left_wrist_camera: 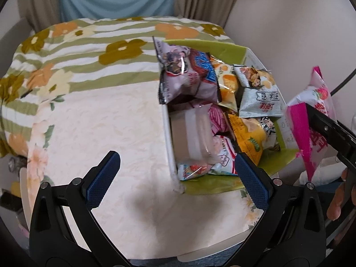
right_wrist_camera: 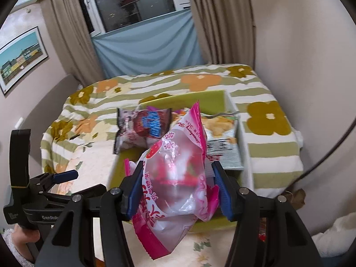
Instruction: Organize snacks
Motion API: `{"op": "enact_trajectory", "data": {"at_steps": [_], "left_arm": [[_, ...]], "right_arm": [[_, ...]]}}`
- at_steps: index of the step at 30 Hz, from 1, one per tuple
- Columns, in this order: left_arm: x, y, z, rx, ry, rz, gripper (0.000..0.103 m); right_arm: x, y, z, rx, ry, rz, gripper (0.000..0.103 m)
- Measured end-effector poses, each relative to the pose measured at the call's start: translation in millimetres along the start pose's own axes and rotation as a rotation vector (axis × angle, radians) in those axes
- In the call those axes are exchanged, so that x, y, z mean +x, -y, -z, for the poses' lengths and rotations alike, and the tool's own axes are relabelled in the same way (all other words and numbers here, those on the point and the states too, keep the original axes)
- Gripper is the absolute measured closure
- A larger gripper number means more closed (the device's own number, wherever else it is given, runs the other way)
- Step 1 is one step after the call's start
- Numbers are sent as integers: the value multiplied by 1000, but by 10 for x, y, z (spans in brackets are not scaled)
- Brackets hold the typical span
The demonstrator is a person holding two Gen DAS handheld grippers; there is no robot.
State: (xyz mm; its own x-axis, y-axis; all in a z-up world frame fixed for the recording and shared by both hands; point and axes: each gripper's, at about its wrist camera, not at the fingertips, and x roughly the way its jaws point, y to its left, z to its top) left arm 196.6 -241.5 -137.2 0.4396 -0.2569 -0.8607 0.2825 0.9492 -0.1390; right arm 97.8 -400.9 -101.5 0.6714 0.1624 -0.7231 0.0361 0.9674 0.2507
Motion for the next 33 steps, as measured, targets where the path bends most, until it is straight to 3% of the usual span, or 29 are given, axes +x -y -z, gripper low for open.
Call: {"op": "enact_trajectory", "data": {"at_steps": [6, 7, 9, 10, 15, 24, 33], "left_arm": [[-84, -99, 96, -38, 12, -37, 1], [-95, -117, 133, -42, 12, -44, 1], [-127, -153, 224, -47, 13, -64, 1], [-135, -159, 264, -46, 10, -68, 1], [-220, -175, 393, -8, 17, -104, 1], [-610, -299, 462, 17, 87, -94, 1], [-1728, -385, 693, 43, 338, -117, 1]], "right_arm": [[282, -239, -90, -74, -60, -82, 43], [312, -260, -85, -79, -66, -85, 38], [303, -270, -38, -73, -56, -75, 12], [268, -260, 1, -63, -44, -63, 10], [146, -195, 239, -63, -2, 100, 9], [-153, -230, 336, -8, 20, 114, 9], [-827, -757, 442, -45, 137, 143, 9]]}}
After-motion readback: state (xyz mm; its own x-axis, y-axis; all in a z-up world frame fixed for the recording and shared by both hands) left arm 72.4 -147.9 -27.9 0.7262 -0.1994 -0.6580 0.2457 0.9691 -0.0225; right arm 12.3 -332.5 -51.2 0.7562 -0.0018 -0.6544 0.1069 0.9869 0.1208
